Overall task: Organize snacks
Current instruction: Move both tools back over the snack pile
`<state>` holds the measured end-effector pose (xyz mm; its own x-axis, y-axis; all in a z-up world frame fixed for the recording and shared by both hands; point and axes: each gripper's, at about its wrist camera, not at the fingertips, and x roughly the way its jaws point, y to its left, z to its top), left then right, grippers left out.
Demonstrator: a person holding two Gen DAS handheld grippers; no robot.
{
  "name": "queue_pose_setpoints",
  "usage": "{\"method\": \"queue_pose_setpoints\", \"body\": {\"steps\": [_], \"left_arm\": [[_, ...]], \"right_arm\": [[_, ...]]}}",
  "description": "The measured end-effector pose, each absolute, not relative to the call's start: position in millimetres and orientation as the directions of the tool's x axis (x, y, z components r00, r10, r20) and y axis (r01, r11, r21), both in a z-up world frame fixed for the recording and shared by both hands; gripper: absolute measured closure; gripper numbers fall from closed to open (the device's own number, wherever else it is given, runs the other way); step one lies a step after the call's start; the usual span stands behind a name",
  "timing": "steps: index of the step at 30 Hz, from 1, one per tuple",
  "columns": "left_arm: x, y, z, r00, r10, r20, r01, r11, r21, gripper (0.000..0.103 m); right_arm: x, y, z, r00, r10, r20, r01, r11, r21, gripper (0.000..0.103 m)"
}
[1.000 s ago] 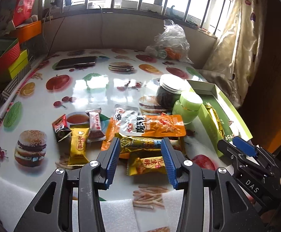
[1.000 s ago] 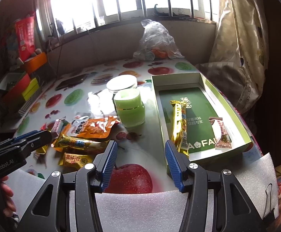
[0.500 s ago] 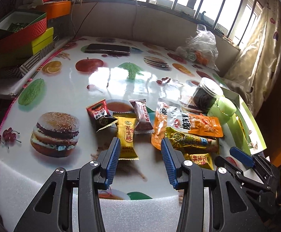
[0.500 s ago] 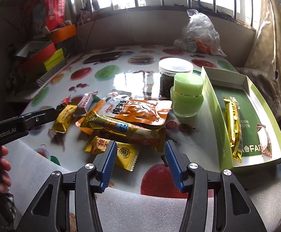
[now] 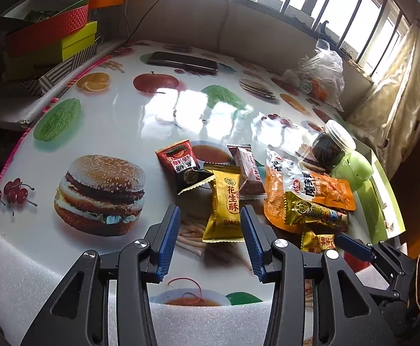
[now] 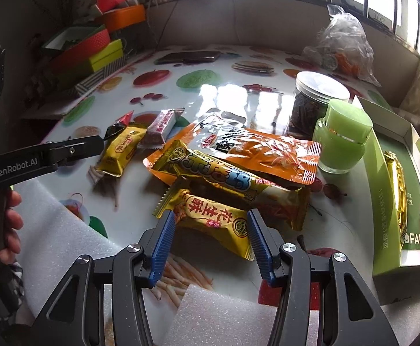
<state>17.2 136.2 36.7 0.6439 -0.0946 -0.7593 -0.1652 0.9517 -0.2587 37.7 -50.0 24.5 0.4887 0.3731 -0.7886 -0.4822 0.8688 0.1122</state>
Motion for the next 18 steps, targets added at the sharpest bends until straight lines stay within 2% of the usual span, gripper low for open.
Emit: {"method": "queue_pose_setpoints", "body": {"steps": [6, 11, 16, 18], "left_arm": [[23, 143, 31, 0.624, -0.11, -0.774, -0.17, 0.947, -0.271, 0.058], [29, 139, 29, 0.615, -0.13, -0.778, -0.143, 0.952, -0.272, 0.058], [38, 133, 24, 0.589, -0.163, -0.792, -0.11, 0.954, -0.278, 0.058], [40, 129, 26, 0.597, -0.124, -0.793, -0.12, 0.963, -0.241, 0.058]], "right_arm": [[33, -42, 28, 0.444, 0.381, -0.811, -0.516, 0.848, 0.116, 0.052], [39, -40, 31, 0.483, 0.329, -0.811, -0.543, 0.84, 0.017, 0.052], [42, -34, 28, 0.448, 0.392, -0.804, -0.631, 0.776, 0.027, 0.052], [44, -34, 28, 0.455, 0.401, -0.795, -0.639, 0.769, 0.022, 0.052]]}}
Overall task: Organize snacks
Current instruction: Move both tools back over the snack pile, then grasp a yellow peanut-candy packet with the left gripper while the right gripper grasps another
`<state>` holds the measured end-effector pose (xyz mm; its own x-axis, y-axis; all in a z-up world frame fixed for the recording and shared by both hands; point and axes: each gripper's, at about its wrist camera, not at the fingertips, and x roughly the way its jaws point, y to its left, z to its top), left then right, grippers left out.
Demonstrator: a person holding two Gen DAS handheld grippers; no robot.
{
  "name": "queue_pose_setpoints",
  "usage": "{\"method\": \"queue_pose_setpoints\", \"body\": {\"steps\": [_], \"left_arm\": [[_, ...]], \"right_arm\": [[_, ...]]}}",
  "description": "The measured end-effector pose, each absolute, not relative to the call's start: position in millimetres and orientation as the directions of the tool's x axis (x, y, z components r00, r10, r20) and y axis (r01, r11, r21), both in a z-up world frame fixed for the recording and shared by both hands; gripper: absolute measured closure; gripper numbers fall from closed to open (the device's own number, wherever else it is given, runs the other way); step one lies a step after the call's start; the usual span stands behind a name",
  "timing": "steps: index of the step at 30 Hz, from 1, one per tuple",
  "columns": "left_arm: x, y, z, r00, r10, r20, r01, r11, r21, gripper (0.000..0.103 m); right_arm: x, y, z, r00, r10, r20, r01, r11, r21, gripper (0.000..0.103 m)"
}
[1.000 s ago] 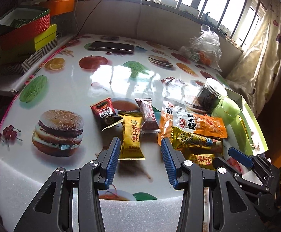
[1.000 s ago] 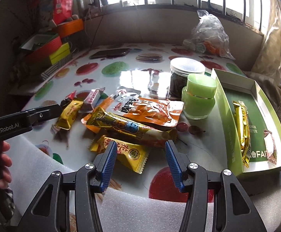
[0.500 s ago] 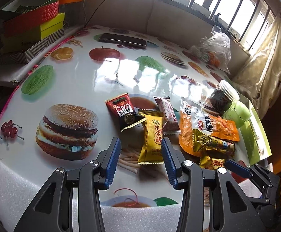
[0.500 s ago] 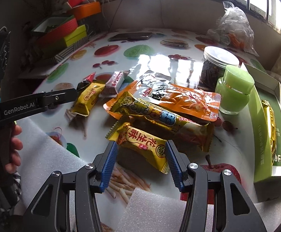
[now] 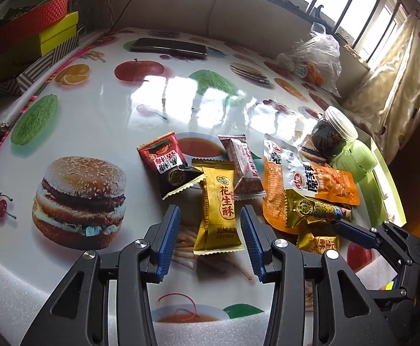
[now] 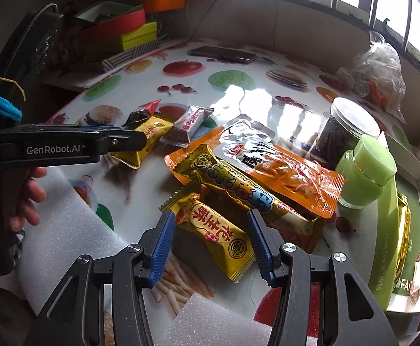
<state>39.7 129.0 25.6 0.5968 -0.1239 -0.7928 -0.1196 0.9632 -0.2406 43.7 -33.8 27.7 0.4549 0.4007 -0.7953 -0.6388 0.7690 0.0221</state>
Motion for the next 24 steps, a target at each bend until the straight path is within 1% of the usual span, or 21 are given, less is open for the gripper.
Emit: {"method": "queue_pose_setpoints", "body": {"steps": [2, 4, 7, 10, 17, 19, 24], "left_arm": [[44, 125, 25, 0.591, -0.126, -0.797, -0.105, 0.967, -0.231, 0.058], [50, 123, 22, 0.579, -0.139, -0.803, -0.098, 0.967, -0.237, 0.058], [52, 121, 21, 0.578, -0.104, -0.809, -0.114, 0.972, -0.206, 0.058], [56, 119, 18, 0.564, -0.074, -0.822, -0.126, 0.977, -0.175, 0.058], [60, 116, 16, 0.565, -0.037, -0.824, -0.141, 0.98, -0.14, 0.058], [59, 114, 16, 0.567, -0.028, -0.823, -0.136, 0.982, -0.127, 0.058], [58, 113, 16, 0.573, -0.019, -0.819, -0.139, 0.983, -0.119, 0.058]], "right_arm": [[45, -33, 27, 0.453, 0.414, -0.789, -0.651, 0.759, 0.024, 0.052], [47, -32, 22, 0.426, 0.414, -0.804, -0.659, 0.752, 0.038, 0.052], [49, -33, 16, 0.394, 0.396, -0.829, -0.651, 0.757, 0.052, 0.052], [49, -38, 16, 0.383, 0.426, -0.82, -0.652, 0.753, 0.086, 0.052], [52, -35, 15, 0.421, 0.413, -0.808, -0.625, 0.777, 0.071, 0.052], [51, -38, 15, 0.427, 0.416, -0.803, -0.613, 0.786, 0.081, 0.053], [50, -45, 15, 0.441, 0.416, -0.796, -0.582, 0.807, 0.099, 0.063]]}}
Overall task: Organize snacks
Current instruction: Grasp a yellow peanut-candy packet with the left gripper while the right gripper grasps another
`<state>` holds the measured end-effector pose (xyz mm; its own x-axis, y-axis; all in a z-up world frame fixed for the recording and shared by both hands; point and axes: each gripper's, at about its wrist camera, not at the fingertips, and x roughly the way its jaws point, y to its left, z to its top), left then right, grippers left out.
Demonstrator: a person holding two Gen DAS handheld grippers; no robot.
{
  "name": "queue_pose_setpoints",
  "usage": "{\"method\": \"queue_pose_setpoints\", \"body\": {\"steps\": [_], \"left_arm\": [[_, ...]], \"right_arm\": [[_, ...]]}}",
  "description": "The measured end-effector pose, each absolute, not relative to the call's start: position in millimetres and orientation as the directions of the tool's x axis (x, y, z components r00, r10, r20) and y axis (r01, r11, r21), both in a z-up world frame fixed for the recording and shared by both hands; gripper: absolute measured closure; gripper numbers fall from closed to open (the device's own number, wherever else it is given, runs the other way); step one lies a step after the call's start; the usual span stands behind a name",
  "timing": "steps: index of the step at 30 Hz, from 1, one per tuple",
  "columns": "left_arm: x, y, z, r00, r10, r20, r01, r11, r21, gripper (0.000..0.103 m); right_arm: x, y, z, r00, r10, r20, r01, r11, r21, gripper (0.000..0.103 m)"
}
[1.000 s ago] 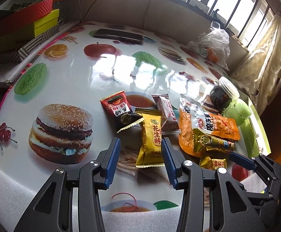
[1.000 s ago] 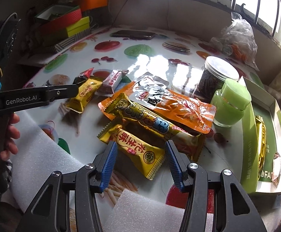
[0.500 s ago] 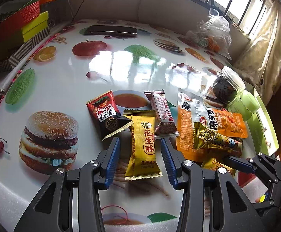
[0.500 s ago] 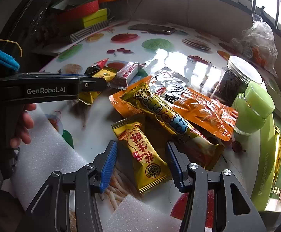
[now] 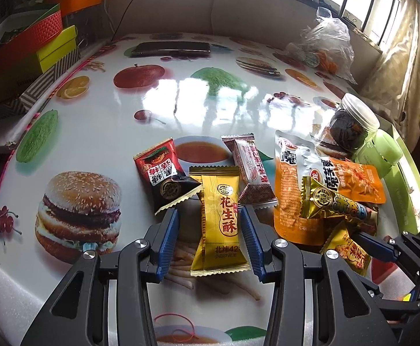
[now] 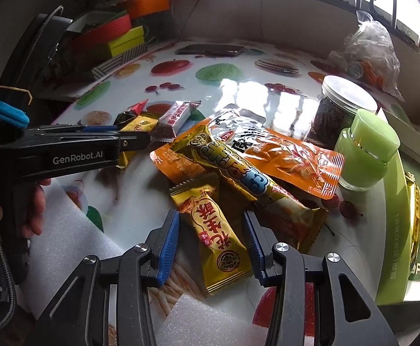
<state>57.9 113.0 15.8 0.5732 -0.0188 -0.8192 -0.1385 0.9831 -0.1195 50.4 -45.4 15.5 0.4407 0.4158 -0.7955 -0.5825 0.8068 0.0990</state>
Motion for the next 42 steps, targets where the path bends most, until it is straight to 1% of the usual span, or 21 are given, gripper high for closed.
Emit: {"method": "queue_pose_setpoints", "body": {"steps": [1, 3, 5, 6, 7, 9, 12, 20, 23, 42], "left_arm": [[58, 113, 16, 0.575, -0.017, -0.818, -0.139, 0.983, -0.119, 0.058], [57, 113, 16, 0.577, -0.01, -0.817, -0.146, 0.983, -0.115, 0.058], [56, 112, 16, 0.578, 0.001, -0.816, -0.15, 0.983, -0.105, 0.063], [56, 113, 16, 0.578, -0.001, -0.816, -0.149, 0.983, -0.107, 0.069], [56, 112, 16, 0.578, -0.002, -0.816, -0.147, 0.983, -0.107, 0.072], [55, 113, 16, 0.578, 0.001, -0.816, -0.15, 0.983, -0.105, 0.073], [54, 112, 17, 0.581, 0.002, -0.814, -0.151, 0.983, -0.106, 0.078], [48, 109, 21, 0.59, 0.007, -0.807, -0.149, 0.984, -0.1, 0.079], [46, 108, 24, 0.595, 0.011, -0.803, -0.15, 0.984, -0.098, 0.079], [29, 99, 39, 0.622, 0.002, -0.783, -0.129, 0.987, -0.1, 0.079]], "right_arm": [[50, -46, 16, 0.442, 0.415, -0.795, -0.578, 0.809, 0.101, 0.065], [49, -48, 16, 0.448, 0.412, -0.793, -0.569, 0.816, 0.101, 0.073], [48, -50, 16, 0.453, 0.409, -0.792, -0.559, 0.823, 0.105, 0.075], [48, -51, 16, 0.454, 0.41, -0.791, -0.556, 0.824, 0.108, 0.075], [48, -51, 16, 0.454, 0.411, -0.791, -0.554, 0.825, 0.111, 0.075], [47, -52, 16, 0.454, 0.413, -0.79, -0.549, 0.827, 0.117, 0.075], [45, -53, 16, 0.455, 0.415, -0.788, -0.545, 0.829, 0.122, 0.076], [40, -54, 18, 0.475, 0.409, -0.78, -0.535, 0.837, 0.113, 0.077], [39, -55, 19, 0.485, 0.41, -0.772, -0.531, 0.84, 0.113, 0.081], [30, -58, 31, 0.502, 0.455, -0.736, -0.53, 0.834, 0.154, 0.081]]}}
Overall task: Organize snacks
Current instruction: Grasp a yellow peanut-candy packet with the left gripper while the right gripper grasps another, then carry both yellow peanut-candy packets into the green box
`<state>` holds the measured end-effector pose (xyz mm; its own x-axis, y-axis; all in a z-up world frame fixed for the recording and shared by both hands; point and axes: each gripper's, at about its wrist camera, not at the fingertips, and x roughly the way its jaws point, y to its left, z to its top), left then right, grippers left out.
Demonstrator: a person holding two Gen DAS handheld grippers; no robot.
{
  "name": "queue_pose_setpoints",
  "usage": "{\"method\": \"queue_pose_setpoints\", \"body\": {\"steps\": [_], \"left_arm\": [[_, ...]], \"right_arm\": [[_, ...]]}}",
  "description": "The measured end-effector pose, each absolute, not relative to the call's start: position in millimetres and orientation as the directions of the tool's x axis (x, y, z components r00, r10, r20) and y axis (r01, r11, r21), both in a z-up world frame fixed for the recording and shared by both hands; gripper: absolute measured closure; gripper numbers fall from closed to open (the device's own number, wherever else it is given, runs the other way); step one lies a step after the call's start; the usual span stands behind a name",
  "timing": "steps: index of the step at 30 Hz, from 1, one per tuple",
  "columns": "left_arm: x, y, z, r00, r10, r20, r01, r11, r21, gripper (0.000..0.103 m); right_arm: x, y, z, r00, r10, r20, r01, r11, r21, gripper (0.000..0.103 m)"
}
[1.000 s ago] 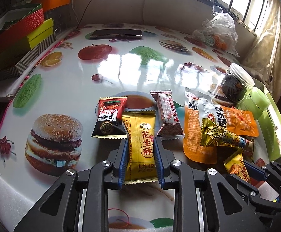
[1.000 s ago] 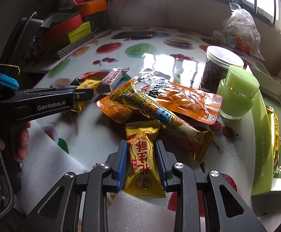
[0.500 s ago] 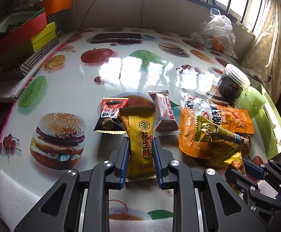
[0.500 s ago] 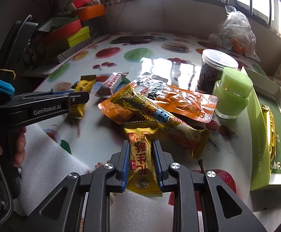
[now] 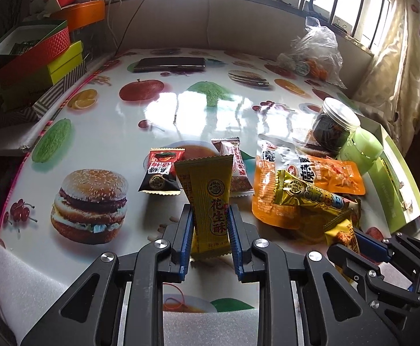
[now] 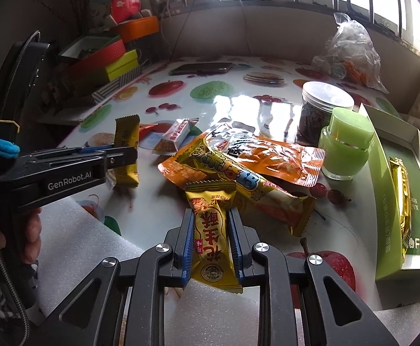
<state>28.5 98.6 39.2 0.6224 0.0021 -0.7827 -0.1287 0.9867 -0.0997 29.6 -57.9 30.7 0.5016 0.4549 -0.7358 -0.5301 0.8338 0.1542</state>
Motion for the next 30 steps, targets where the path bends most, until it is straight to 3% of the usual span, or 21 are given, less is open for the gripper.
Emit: {"method": "queue_pose_setpoints", "body": {"steps": [30], "left_arm": [[16, 41, 93, 0.701, -0.105, -0.706, 0.024, 0.992, -0.124, 0.078]], "right_arm": [[16, -106, 83, 0.626, 0.441, -0.643, -0.442, 0.88, 0.174, 0.081]]}}
